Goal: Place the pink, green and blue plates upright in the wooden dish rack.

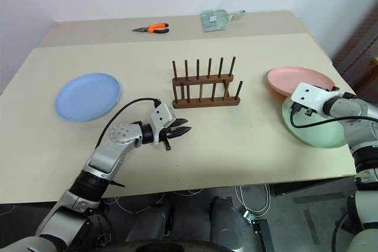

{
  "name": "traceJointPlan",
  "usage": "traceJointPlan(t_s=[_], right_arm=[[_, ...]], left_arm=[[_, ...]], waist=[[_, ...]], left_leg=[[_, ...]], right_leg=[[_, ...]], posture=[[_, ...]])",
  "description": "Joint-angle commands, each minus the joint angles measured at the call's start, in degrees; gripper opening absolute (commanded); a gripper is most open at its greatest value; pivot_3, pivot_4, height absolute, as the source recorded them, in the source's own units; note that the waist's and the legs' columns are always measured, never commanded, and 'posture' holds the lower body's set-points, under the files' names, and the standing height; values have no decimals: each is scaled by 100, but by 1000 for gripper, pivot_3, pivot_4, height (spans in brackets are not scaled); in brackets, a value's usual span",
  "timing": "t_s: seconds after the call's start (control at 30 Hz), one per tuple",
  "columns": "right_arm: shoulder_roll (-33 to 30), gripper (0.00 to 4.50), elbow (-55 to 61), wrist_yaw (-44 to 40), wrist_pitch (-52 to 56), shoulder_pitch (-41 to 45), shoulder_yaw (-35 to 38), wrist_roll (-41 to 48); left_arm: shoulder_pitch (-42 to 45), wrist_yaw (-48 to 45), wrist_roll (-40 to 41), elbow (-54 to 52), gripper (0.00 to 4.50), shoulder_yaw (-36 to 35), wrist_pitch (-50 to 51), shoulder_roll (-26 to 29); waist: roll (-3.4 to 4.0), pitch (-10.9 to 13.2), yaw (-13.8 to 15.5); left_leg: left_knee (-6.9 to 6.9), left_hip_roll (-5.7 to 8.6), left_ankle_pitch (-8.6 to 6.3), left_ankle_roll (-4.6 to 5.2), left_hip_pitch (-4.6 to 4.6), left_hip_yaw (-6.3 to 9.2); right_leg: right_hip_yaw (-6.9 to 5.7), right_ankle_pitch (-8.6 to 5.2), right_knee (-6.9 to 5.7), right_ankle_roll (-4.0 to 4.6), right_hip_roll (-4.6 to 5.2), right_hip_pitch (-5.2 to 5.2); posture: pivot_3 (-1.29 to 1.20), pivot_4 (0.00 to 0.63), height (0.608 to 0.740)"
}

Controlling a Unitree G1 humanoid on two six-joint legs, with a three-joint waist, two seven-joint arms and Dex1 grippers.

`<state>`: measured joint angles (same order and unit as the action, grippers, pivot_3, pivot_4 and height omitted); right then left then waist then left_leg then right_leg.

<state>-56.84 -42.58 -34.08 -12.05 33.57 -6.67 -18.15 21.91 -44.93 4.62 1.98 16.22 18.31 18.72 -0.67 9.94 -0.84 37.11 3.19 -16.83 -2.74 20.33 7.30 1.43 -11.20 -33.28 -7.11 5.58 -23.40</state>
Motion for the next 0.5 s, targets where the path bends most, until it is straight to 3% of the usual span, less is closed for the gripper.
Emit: traceJointPlan(t_s=[0.03,0.07,0.13,0.27,0.4,0.43,0.5], right_arm=[[-40,293,-62,196,-325,156,-14,-126],[-57,26,-13,239,-394,133,-10,-148],[-159,26,469,383,-509,72,160,-92],[131,26,1910,63,104,165,1041,1175],[1124,26,4701,-316,3621,211,2259,5261],[1362,26,5112,-59,4257,208,2482,6161],[1659,26,5575,434,5118,168,2744,7187]], left_arm=[[-84,19,67,-304,1250,-96,0,64],[-109,20,88,-347,1250,-115,21,84],[-150,18,117,-426,1250,-160,49,137],[-200,15,217,-532,1250,-301,106,221],[-200,32,366,-579,1250,-523,167,277],[-198,12,408,-596,1250,-561,175,300],[-192,-18,457,-608,1250,-602,180,338]], waist=[[0,0,-2],[0,0,-1],[3,2,-1],[19,10,-30],[17,11,-2],[15,11,14],[12,9,61]], left_leg=[[0,0,0,0,0,0],[0,0,0,0,0,0],[0,0,0,0,0,0],[-1,1,0,0,0,-1],[-2,-6,0,0,-4,12],[-2,-6,0,0,-1,24],[-1,-6,0,1,4,40]], right_leg=[[0,0,0,0,0,0],[1,0,0,0,0,0],[1,0,0,0,0,-1],[5,0,-2,-2,0,-3],[3,2,-8,-3,-5,0],[-4,2,-8,-3,-5,0],[-17,2,-6,-1,-4,2]], posture=[[0,150,740],[0,150,740],[0,150,740],[0,150,740],[0,150,740],[0,150,740],[0,150,740]])
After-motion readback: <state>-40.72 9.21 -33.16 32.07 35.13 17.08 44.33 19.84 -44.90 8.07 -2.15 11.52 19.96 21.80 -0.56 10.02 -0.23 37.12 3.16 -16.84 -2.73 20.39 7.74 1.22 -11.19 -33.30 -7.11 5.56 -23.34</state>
